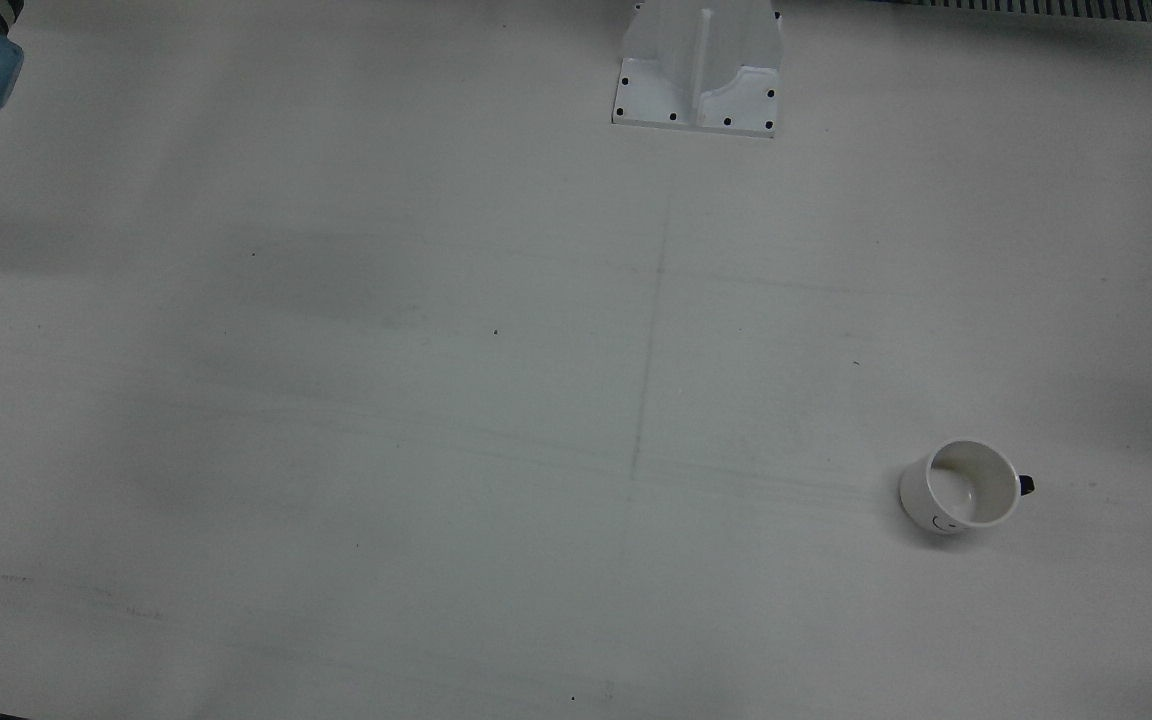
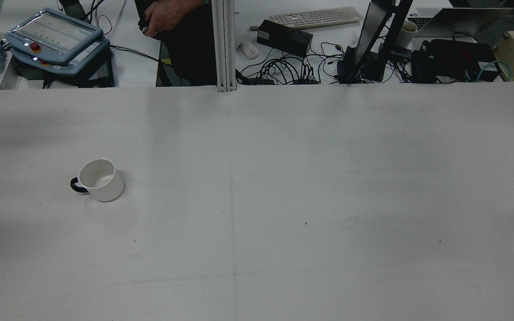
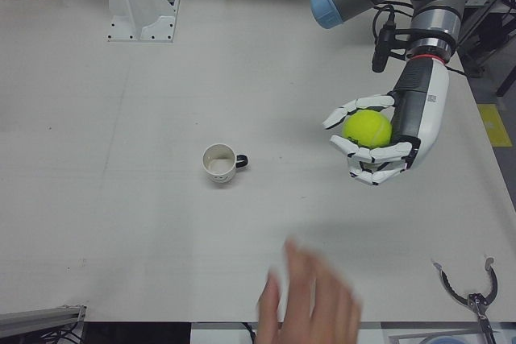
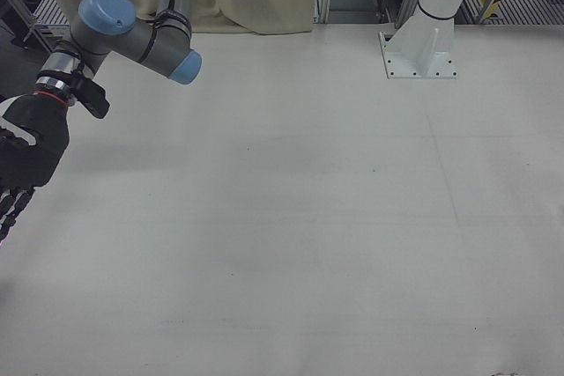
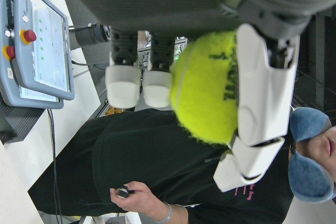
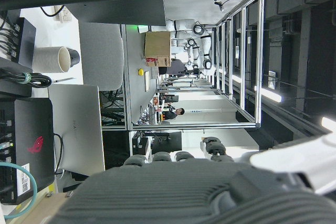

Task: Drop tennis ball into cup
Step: 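Carry the tennis ball in the left hand over the white mug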

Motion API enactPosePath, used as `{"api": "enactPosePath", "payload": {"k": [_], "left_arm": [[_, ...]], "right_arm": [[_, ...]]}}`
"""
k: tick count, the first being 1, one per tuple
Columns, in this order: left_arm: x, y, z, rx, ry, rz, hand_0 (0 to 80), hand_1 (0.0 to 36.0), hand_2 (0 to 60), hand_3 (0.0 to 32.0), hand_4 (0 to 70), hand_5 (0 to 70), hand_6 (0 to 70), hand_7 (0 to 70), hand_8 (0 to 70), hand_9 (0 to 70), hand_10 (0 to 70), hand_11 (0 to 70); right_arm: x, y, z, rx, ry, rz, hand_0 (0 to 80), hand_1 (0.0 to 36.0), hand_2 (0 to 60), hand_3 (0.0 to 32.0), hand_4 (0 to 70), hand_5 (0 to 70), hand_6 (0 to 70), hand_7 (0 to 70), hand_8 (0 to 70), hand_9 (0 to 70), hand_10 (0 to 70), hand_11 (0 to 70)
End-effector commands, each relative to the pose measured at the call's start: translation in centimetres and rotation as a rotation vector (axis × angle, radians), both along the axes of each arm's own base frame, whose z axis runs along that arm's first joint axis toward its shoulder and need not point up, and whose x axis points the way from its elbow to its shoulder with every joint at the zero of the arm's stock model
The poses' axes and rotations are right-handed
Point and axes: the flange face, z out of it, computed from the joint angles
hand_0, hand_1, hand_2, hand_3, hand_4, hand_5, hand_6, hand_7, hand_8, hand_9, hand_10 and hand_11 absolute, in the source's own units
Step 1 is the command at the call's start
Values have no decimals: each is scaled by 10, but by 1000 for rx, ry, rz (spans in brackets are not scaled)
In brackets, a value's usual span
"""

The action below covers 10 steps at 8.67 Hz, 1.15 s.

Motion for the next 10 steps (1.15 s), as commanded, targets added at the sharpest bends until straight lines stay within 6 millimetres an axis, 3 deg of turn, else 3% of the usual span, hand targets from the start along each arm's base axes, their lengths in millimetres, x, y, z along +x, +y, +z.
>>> {"api": "enactPosePath", "payload": {"k": [1, 2, 3, 4, 5, 8, 10], "left_arm": [[27, -2, -24, 41, 4, 46, 564, 360, 600, 0, 700, 263, 416, 700, 700, 700, 700, 700], [70, -6, -52, 88, 13, 122, 568, 360, 600, 0, 700, 262, 412, 700, 700, 700, 700, 700], [106, 9, -81, 121, 22, 191, 564, 360, 600, 0, 700, 262, 413, 700, 700, 700, 700, 700], [144, 18, -94, 129, 30, 260, 565, 360, 600, 0, 700, 260, 409, 700, 700, 700, 700, 700], [163, 18, -100, 139, 32, 289, 567, 360, 600, 0, 700, 259, 402, 700, 700, 700, 700, 700], [219, 31, -88, 109, 29, 359, 570, 360, 600, 0, 700, 261, 399, 700, 700, 700, 700, 700], [259, 51, -69, 81, 35, 382, 580, 360, 600, 0, 653, 264, 397, 700, 692, 700, 700, 700]], "right_arm": [[0, 0, -1, 1, 0, 0, 0, 0, 0, 0, 0, 0, 0, 0, 0, 0, 0, 0], [0, 0, -1, 1, 0, 0, 0, 0, 0, 0, 0, 0, 0, 0, 0, 0, 0, 0], [0, 0, -1, 1, 0, 0, 0, 0, 0, 0, 0, 0, 0, 0, 0, 0, 0, 0], [0, 0, -1, 1, 0, 0, 0, 0, 0, 0, 0, 0, 0, 0, 0, 0, 0, 0], [-1, 0, 0, 0, 0, -1, 0, 0, 0, 0, 0, 0, 0, 0, 0, 0, 0, 0], [-1, 0, 1, -2, 0, -1, 0, 0, 0, 0, 0, 0, 0, 0, 0, 0, 0, 0], [-1, 0, 1, -2, 0, -1, 0, 0, 0, 0, 0, 0, 0, 0, 0, 0, 0, 0]]}}
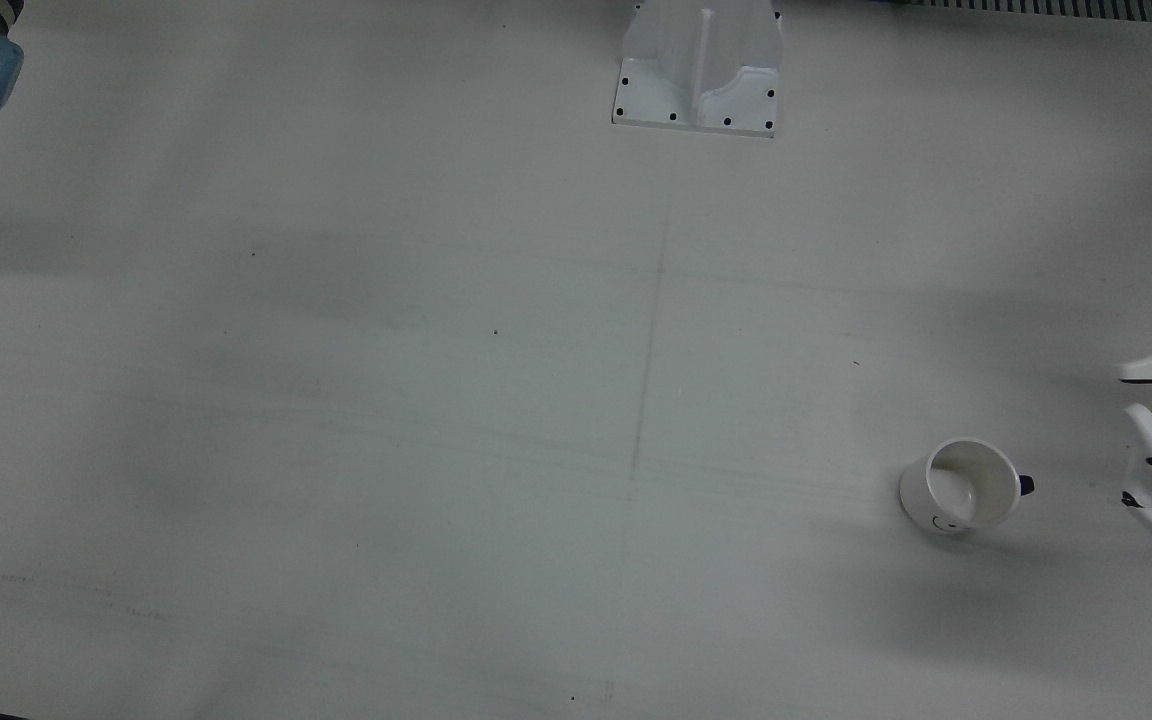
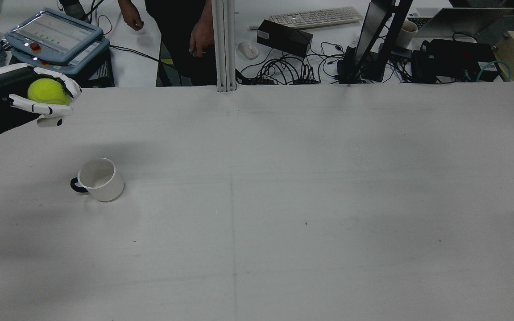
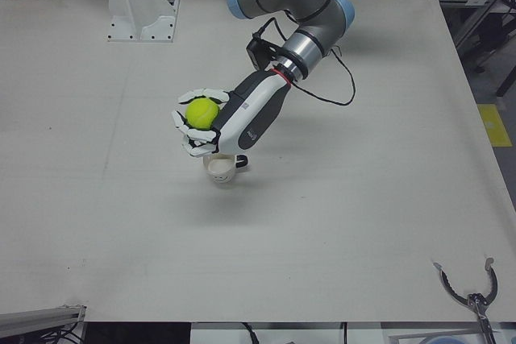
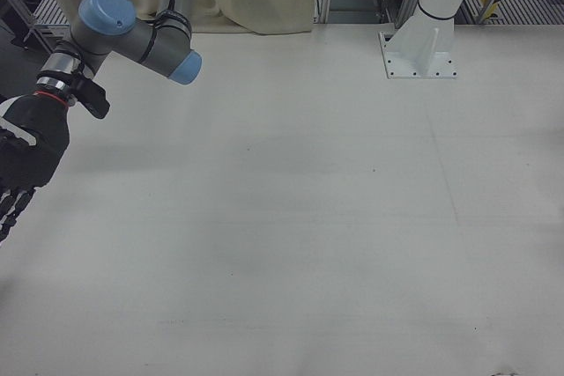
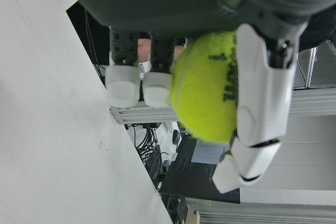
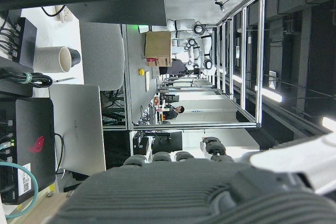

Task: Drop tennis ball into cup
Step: 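Carry the tennis ball in the left hand over the white mug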

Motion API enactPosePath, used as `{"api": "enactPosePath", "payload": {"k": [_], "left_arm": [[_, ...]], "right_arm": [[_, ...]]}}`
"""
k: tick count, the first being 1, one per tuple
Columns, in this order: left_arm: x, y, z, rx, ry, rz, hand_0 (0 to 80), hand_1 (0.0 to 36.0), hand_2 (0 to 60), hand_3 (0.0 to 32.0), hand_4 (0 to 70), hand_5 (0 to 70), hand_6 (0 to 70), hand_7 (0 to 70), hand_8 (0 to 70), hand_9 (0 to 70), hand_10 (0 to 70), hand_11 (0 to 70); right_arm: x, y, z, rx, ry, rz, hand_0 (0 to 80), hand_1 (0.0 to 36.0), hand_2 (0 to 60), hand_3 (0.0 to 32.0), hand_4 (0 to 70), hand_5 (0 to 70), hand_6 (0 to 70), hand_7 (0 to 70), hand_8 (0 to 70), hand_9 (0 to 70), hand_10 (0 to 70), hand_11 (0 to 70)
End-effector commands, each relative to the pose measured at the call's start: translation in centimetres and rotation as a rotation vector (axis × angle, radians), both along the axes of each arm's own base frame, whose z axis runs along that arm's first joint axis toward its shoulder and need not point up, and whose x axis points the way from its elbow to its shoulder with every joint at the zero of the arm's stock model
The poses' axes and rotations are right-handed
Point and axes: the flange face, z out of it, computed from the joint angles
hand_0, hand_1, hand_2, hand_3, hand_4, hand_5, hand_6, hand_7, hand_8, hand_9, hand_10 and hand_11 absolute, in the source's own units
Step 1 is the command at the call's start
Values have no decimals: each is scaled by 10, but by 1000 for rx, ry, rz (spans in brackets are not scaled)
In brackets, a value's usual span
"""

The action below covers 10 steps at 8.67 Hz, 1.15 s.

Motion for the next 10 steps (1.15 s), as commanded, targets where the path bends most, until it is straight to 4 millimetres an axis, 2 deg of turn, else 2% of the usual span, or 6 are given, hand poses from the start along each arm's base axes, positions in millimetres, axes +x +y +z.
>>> {"api": "enactPosePath", "payload": {"k": [1, 5, 6, 7, 8, 10], "left_arm": [[47, 22, 21, -28, -2, 34, 582, 360, 600, 0, 634, 265, 394, 700, 676, 700, 700, 700], [49, 30, 35, -23, 18, 30, 596, 360, 600, 0, 605, 257, 378, 700, 637, 700, 700, 700], [48, 32, 41, -27, 16, 29, 773, 360, 600, 0, 484, 233, 301, 700, 503, 700, 700, 700], [45, 36, 53, -35, 10, 29, 800, 360, 414, 0, 281, 170, 139, 332, 197, 300, 238, 386], [41, 41, 64, -39, 7, 28, 800, 360, 431, 0, 202, 160, 98, 184, 123, 172, 140, 249], [40, 43, 69, -36, 4, 28, 800, 360, 439, 0, 155, 157, 79, 107, 96, 121, 103, 196]], "right_arm": [[0, 0, 0, -1, 0, 0, 0, 0, 0, 0, 0, 0, 0, 0, 0, 0, 0, 0], [0, 0, 0, -1, 0, 0, 0, 0, 0, 0, 0, 0, 0, 0, 0, 0, 0, 0], [0, 0, 0, -1, 0, 0, 0, 0, 0, 0, 0, 0, 0, 0, 0, 0, 0, 0], [0, 0, 0, -1, 0, 0, 0, 0, 0, 0, 0, 0, 0, 0, 0, 0, 0, 0], [0, 0, 0, -1, 0, 0, 0, 0, 0, 0, 0, 0, 0, 0, 0, 0, 0, 0], [0, 0, 0, -1, 0, 0, 0, 0, 0, 0, 0, 0, 0, 0, 0, 0, 0, 0]]}}
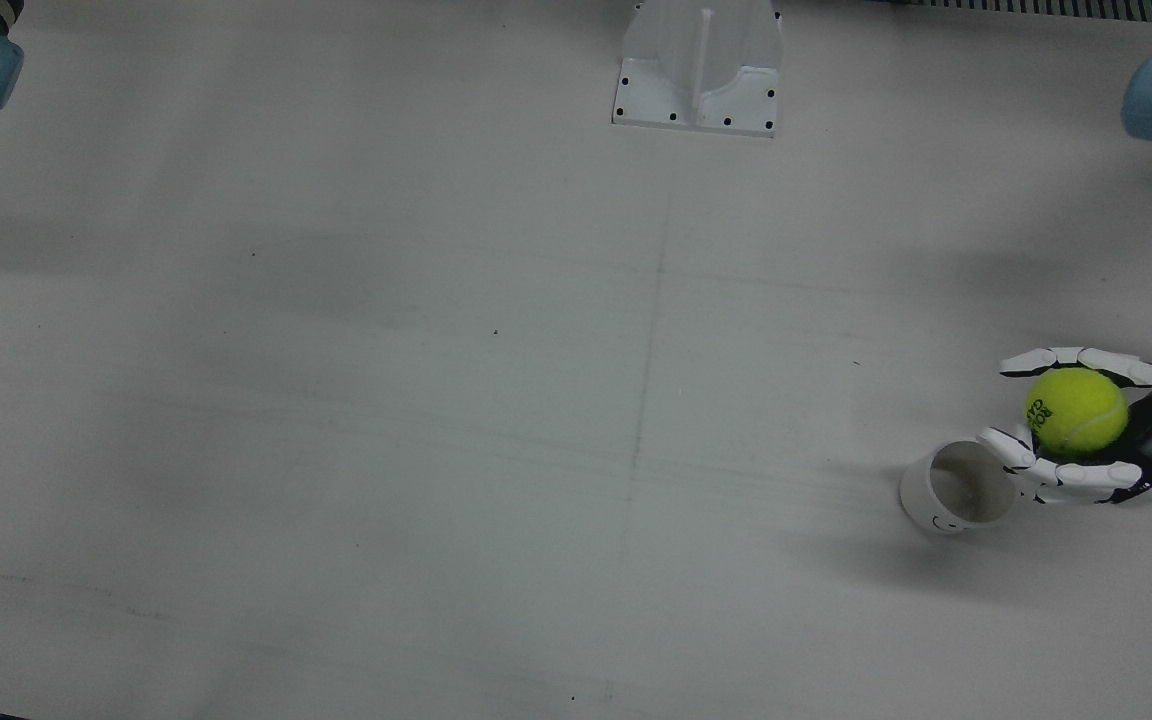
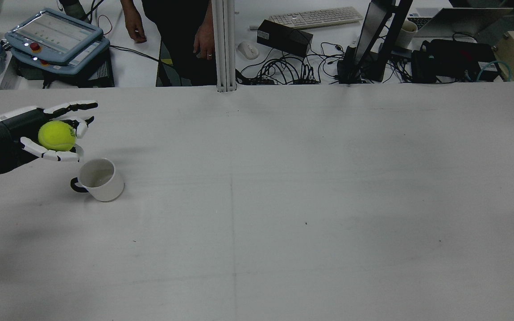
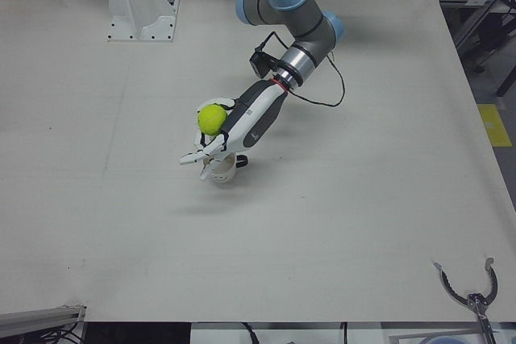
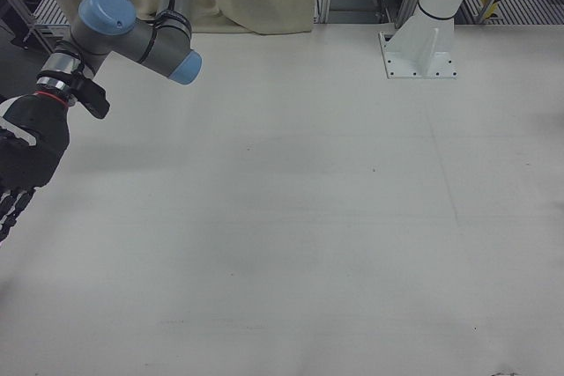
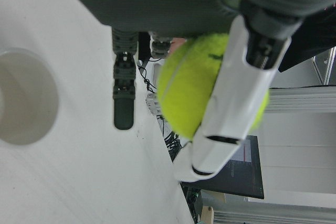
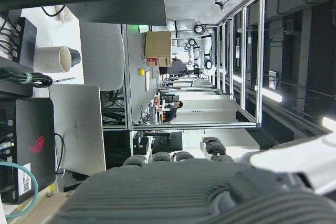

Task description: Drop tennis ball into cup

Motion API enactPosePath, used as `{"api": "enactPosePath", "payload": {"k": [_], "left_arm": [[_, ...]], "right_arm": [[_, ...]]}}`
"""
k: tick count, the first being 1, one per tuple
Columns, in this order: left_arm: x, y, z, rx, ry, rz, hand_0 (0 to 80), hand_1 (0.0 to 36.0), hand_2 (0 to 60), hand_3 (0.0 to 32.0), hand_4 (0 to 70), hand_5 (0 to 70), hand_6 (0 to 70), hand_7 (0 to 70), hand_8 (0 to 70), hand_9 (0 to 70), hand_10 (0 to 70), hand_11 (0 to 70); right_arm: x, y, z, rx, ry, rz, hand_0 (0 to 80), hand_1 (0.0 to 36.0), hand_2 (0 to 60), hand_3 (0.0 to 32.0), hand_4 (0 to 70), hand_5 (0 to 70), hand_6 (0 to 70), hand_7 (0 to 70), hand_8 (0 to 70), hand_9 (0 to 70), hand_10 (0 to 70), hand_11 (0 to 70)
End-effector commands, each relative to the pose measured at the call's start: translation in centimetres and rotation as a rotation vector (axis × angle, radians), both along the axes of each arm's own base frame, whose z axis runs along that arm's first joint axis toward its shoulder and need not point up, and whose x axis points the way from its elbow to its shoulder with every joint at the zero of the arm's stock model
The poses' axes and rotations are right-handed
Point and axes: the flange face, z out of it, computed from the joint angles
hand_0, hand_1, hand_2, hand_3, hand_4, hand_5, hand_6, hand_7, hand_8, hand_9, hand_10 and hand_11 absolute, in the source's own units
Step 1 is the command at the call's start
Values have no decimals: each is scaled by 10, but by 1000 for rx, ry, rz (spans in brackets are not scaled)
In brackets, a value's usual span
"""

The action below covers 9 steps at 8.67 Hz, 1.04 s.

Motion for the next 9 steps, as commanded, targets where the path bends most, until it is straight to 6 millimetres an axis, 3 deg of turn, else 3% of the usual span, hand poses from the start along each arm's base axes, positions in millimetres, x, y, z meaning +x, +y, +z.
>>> {"api": "enactPosePath", "payload": {"k": [1, 5, 6, 7, 8, 9], "left_arm": [[-1, 2, 12, 2, -3, 0, 800, 360, 456, 0, 133, 157, 74, 88, 86, 102, 95, 185], [-1, 0, 18, -3, 0, -1, 800, 360, 485, 0, 92, 157, 67, 63, 62, 65, 83, 169], [-7, 0, 8, 8, 10, -4, 800, 360, 488, 0, 91, 156, 67, 61, 60, 63, 82, 168], [-58, -16, 2, 11, -1, -98, 800, 360, 491, 0, 88, 155, 66, 58, 58, 60, 81, 166], [-124, -34, 7, -3, -29, -228, 800, 360, 524, 0, 75, 156, 65, 57, 51, 48, 86, 173], [-184, -42, 23, -32, -58, -332, 800, 360, 538, 0, 42, 158, 63, 48, 42, 36, 88, 177]], "right_arm": [[0, 0, 0, 0, 0, 0, 0, 0, 0, 0, 0, 0, 0, 0, 0, 0, 0, 0], [0, 0, -1, 1, 0, 0, 0, 0, 0, 0, 0, 0, 0, 0, 0, 0, 0, 0], [0, 0, -1, 1, 0, 0, 0, 0, 0, 0, 0, 0, 0, 0, 0, 0, 0, 0], [0, 0, -1, 1, 0, 0, 0, 0, 0, 0, 0, 0, 0, 0, 0, 0, 0, 0], [0, 0, -1, 1, 0, 0, 0, 0, 0, 0, 0, 0, 0, 0, 0, 0, 0, 0], [0, 0, -1, 3, 0, 0, 0, 0, 0, 0, 0, 0, 0, 0, 0, 0, 0, 0]]}}
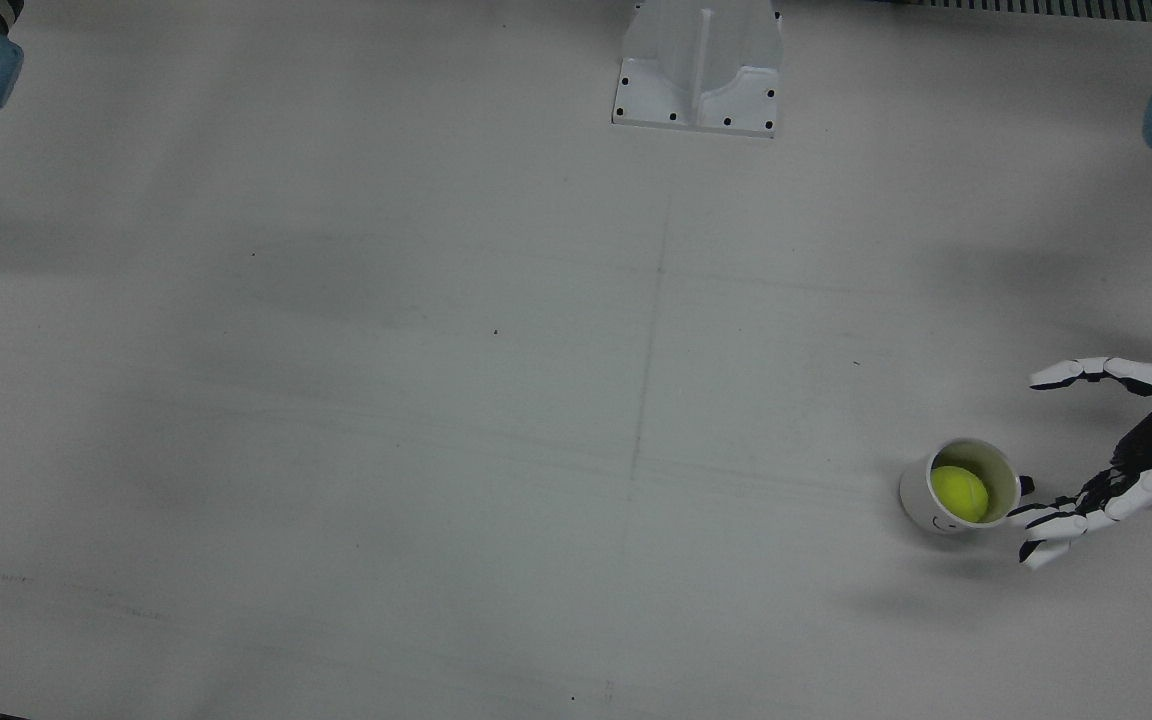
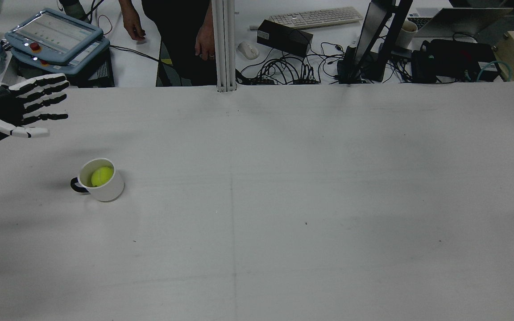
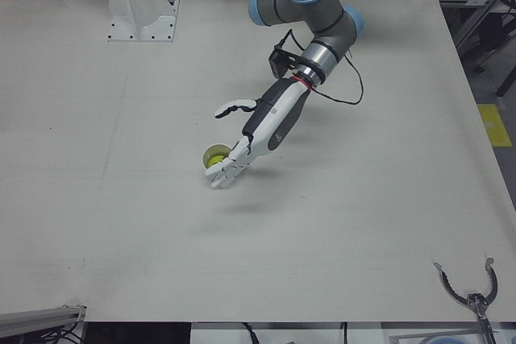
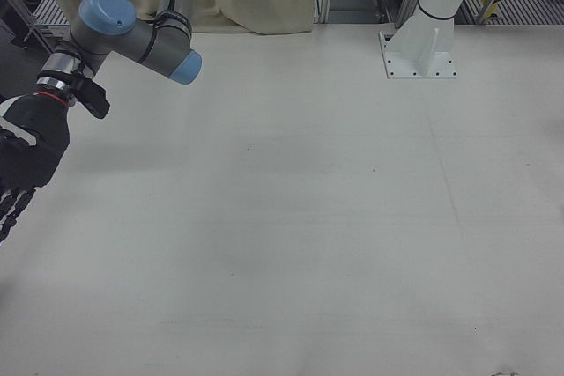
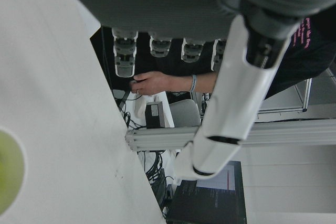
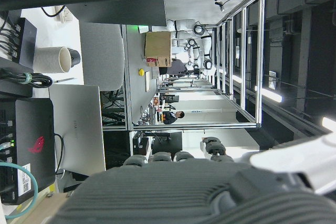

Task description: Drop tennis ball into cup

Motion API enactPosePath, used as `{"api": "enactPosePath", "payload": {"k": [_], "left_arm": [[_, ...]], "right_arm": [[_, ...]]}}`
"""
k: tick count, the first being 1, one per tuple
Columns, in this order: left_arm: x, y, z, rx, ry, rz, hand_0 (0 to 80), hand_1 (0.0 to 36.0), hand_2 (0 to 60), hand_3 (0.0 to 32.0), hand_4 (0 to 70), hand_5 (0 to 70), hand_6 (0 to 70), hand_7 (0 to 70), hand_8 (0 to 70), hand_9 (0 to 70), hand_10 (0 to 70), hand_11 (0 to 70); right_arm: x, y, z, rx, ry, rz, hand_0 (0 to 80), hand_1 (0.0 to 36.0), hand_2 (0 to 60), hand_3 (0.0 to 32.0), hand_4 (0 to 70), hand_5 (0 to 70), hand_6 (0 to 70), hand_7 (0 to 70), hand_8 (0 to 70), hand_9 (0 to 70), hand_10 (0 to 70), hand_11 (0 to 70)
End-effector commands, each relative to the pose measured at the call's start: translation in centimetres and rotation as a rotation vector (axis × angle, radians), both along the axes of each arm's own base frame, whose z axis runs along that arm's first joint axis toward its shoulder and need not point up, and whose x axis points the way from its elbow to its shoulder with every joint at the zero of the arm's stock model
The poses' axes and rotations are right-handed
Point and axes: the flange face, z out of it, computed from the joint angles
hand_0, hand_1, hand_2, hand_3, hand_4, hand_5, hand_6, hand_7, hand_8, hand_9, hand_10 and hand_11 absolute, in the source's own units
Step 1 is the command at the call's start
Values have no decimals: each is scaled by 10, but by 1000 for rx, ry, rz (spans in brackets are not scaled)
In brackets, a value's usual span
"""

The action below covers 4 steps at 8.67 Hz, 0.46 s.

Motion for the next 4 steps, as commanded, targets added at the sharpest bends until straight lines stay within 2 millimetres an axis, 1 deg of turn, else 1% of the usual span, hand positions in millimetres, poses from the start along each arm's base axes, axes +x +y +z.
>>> {"api": "enactPosePath", "payload": {"k": [1, 2, 3, 4], "left_arm": [[-170, -27, 41, -79, -65, -289, 800, 360, 534, 0, 2, 159, 56, 29, 36, 31, 82, 170], [-215, -26, 75, -147, -79, -366, 800, 360, 534, 0, 0, 161, 46, 6, 31, 28, 73, 159], [-250, -21, 101, -191, -82, -413, 800, 360, 559, 0, 0, 161, 42, 0, 28, 24, 67, 151], [-256, -21, 104, -186, -76, -424, 800, 360, 577, 0, 0, 161, 40, 0, 27, 22, 62, 143]], "right_arm": [[1, 0, -1, 2, 0, 2, 0, 0, 0, 0, 0, 0, 0, 0, 0, 0, 0, 0], [1, 0, -1, 2, 0, 2, 0, 0, 0, 0, 0, 0, 0, 0, 0, 0, 0, 0], [1, 0, -1, 2, 0, 2, 0, 0, 0, 0, 0, 0, 0, 0, 0, 0, 0, 0], [1, 0, -1, 2, 0, 2, 0, 0, 0, 0, 0, 0, 0, 0, 0, 0, 0, 0]]}}
